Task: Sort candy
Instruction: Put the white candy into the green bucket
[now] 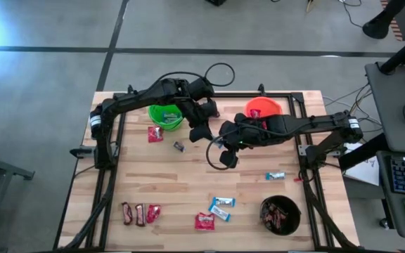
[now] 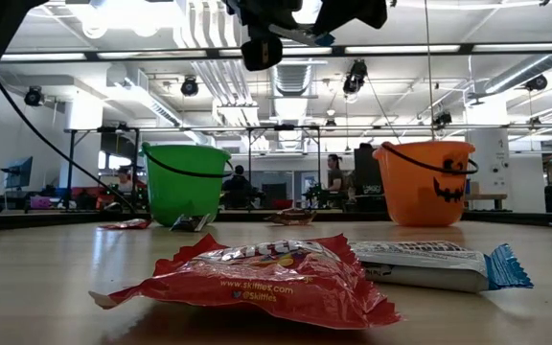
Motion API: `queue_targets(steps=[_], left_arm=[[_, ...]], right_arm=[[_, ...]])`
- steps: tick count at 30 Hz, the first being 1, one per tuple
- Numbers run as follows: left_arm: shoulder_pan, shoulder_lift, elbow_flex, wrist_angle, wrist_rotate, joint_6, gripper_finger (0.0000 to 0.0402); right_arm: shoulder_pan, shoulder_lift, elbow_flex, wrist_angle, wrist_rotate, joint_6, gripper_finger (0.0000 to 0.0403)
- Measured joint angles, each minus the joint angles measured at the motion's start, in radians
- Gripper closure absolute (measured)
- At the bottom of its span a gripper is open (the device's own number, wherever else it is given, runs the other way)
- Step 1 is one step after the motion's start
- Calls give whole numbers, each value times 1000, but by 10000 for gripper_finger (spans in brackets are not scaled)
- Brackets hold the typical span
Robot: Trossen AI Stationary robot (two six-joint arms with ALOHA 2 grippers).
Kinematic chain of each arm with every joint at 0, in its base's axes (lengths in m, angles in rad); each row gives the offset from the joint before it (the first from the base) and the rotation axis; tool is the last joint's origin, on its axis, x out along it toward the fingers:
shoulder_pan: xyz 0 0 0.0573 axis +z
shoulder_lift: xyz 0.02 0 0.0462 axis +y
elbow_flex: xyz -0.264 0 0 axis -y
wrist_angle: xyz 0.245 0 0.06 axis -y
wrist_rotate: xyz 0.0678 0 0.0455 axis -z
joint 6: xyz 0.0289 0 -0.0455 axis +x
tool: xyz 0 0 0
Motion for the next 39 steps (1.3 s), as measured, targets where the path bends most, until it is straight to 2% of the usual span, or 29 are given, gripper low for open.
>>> queue_targets(steps=[8, 14, 19, 23, 33, 39], left_arm=[[0, 0, 0, -3, 0, 8, 393], [0, 0, -2, -21, -2, 18, 393], [0, 0, -2, -70, -97, 43, 393], [14, 0, -2, -126, -159, 60, 393], [77, 0, -2, -177, -202, 53, 393], [133, -5, -2, -293, -308, 74, 393]], right_arm=[[0, 0, 0, 3, 1, -29, 390], [0, 0, 0, 5, 0, -41, 350], [-1, 0, 0, -22, 2, -60, 326], [-2, -2, 0, -124, 3, -67, 324], [-2, -3, 0, -415, 1, -59, 325], [-1, -4, 0, -513, 1, -60, 332]])
